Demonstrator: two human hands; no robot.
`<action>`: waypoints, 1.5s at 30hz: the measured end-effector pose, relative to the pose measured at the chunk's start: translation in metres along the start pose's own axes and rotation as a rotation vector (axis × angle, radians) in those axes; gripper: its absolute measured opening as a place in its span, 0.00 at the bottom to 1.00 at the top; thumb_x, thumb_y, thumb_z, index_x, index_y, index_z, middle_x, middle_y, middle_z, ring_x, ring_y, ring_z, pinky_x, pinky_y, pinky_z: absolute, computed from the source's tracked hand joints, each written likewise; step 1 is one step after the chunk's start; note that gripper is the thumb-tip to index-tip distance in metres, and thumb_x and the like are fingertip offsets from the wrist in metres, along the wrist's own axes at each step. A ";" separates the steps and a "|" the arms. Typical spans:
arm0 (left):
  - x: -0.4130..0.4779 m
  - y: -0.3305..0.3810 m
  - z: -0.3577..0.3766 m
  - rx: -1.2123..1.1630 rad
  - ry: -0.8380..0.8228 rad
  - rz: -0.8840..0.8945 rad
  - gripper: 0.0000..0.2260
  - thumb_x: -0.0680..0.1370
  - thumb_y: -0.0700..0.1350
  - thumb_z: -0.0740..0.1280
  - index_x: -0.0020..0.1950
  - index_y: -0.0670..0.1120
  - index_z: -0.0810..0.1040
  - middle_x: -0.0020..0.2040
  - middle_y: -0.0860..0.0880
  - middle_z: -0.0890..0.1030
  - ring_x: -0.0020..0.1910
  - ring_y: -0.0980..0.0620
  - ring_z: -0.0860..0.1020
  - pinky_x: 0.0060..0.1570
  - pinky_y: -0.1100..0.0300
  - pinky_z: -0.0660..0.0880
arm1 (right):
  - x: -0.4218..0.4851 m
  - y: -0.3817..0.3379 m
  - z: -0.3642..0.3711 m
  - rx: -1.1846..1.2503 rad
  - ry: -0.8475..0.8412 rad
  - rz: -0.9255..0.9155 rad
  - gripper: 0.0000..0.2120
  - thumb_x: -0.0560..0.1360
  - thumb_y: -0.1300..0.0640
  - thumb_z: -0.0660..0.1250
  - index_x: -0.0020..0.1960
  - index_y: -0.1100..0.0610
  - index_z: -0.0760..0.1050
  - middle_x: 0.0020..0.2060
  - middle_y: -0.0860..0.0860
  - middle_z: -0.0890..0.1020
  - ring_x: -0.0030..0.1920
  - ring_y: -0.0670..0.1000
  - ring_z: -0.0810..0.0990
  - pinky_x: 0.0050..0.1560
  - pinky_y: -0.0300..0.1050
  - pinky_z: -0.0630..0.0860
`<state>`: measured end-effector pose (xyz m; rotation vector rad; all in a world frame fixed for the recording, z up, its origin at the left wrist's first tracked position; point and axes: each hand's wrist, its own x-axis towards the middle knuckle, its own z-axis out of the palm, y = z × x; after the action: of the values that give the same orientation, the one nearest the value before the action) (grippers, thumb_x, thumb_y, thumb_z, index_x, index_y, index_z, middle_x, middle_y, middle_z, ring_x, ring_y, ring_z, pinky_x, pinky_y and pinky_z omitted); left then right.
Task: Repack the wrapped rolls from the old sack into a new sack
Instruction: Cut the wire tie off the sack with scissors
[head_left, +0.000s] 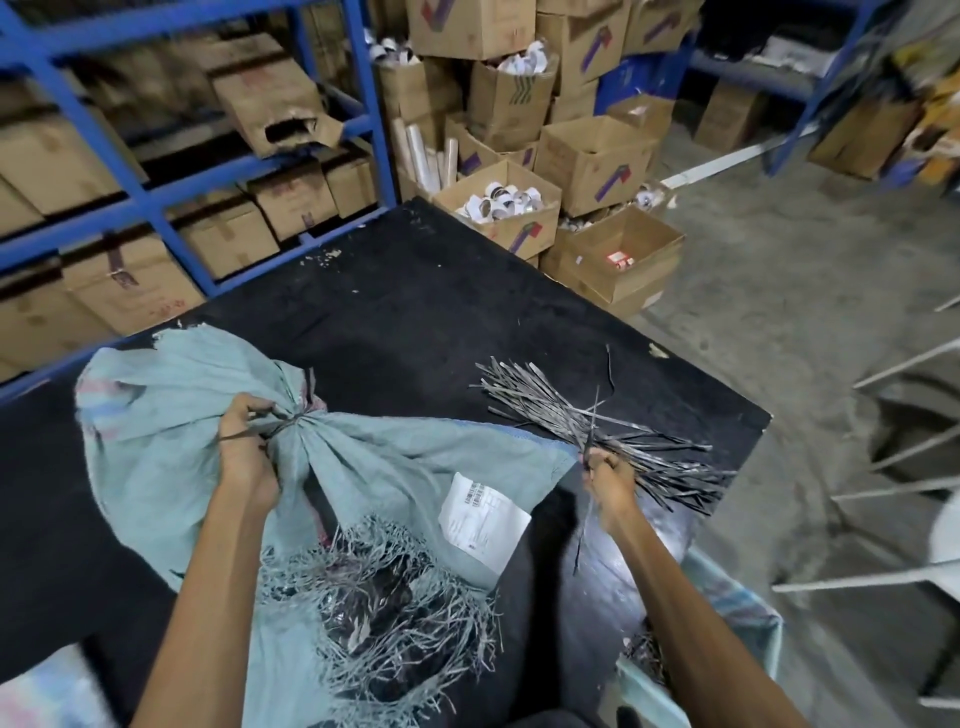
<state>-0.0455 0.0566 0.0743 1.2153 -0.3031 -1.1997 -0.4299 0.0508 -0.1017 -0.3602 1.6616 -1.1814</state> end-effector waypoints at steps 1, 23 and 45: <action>-0.005 0.000 0.004 -0.004 -0.012 0.006 0.20 0.79 0.40 0.56 0.27 0.48 0.72 0.24 0.55 0.75 0.23 0.57 0.76 0.26 0.69 0.73 | 0.000 -0.002 -0.001 -0.009 0.015 -0.020 0.11 0.82 0.67 0.60 0.44 0.60 0.77 0.35 0.52 0.77 0.26 0.43 0.71 0.25 0.33 0.65; -0.057 0.022 -0.033 0.139 0.080 0.131 0.22 0.77 0.46 0.74 0.68 0.40 0.77 0.61 0.45 0.83 0.60 0.47 0.82 0.64 0.46 0.76 | -0.170 -0.099 0.126 -0.250 -0.795 -0.520 0.21 0.69 0.70 0.73 0.33 0.54 0.63 0.27 0.54 0.72 0.26 0.43 0.67 0.26 0.34 0.63; -0.070 0.000 -0.032 0.269 0.037 0.248 0.24 0.70 0.40 0.80 0.64 0.45 0.78 0.56 0.53 0.84 0.53 0.59 0.81 0.49 0.69 0.75 | -0.196 -0.069 0.097 -0.258 -1.094 -0.190 0.23 0.78 0.79 0.57 0.39 0.54 0.56 0.36 0.60 0.76 0.28 0.42 0.71 0.30 0.38 0.52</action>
<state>-0.0508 0.1319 0.0897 1.3842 -0.5846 -0.9412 -0.2824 0.1057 0.0655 -1.1135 0.8016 -0.6557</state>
